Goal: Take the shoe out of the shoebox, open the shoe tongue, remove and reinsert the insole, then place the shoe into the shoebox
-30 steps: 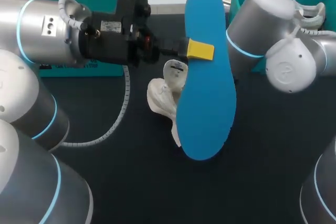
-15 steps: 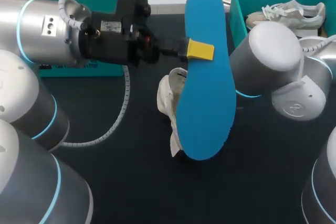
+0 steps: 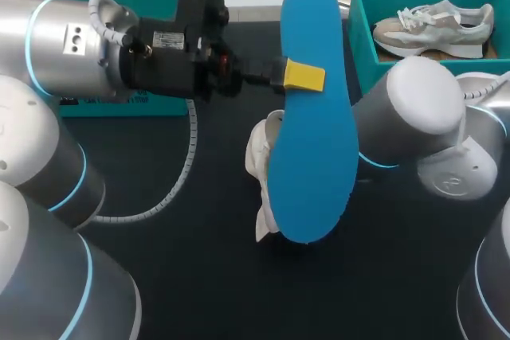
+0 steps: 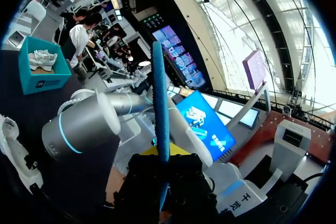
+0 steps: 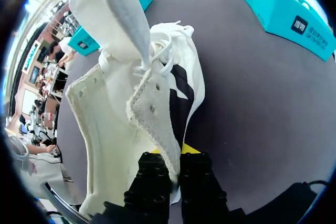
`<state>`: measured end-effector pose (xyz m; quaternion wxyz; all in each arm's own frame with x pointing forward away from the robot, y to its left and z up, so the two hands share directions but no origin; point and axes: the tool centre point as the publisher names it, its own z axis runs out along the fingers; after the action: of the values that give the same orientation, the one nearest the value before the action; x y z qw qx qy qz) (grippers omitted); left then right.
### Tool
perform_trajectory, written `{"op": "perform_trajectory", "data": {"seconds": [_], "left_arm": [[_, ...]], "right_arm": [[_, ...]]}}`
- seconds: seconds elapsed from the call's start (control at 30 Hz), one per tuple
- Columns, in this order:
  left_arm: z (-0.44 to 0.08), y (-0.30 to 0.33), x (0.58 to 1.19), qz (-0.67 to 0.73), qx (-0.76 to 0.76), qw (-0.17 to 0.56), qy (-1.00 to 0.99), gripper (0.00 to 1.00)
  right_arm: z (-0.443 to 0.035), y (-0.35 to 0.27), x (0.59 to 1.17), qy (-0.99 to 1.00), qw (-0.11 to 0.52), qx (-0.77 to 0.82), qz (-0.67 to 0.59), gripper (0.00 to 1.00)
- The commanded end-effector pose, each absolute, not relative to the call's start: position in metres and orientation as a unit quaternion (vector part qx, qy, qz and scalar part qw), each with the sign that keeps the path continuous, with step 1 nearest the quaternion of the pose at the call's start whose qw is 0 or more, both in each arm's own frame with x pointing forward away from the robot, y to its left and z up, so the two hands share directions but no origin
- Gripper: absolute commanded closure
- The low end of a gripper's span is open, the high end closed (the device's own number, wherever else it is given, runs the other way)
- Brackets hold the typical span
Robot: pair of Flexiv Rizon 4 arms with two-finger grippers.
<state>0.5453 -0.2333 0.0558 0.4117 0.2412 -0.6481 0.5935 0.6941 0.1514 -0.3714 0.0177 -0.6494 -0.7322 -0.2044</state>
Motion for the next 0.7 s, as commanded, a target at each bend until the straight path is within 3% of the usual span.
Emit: {"op": "perform_trajectory", "data": {"seconds": [0.03,0.33,0.67,0.7], "left_arm": [[0.056,-0.235,0.54,0.596,0.244,0.41,-0.646,1.0],[0.056,-0.235,0.54,0.596,0.244,0.41,-0.646,1.0],[0.056,-0.235,0.54,0.596,0.244,0.41,-0.646,1.0],[0.056,-0.235,0.54,0.596,0.244,0.41,-0.646,1.0]], "right_arm": [[-0.384,0.151,0.691,-0.728,0.014,-0.652,-0.208,1.0],[-0.397,0.144,0.698,-0.747,-0.01,-0.628,-0.218,1.0],[-0.412,0.14,0.703,-0.747,0.006,-0.628,-0.219,1.0],[-0.412,0.14,0.702,-0.746,0.005,-0.629,-0.219,0.67]]}}
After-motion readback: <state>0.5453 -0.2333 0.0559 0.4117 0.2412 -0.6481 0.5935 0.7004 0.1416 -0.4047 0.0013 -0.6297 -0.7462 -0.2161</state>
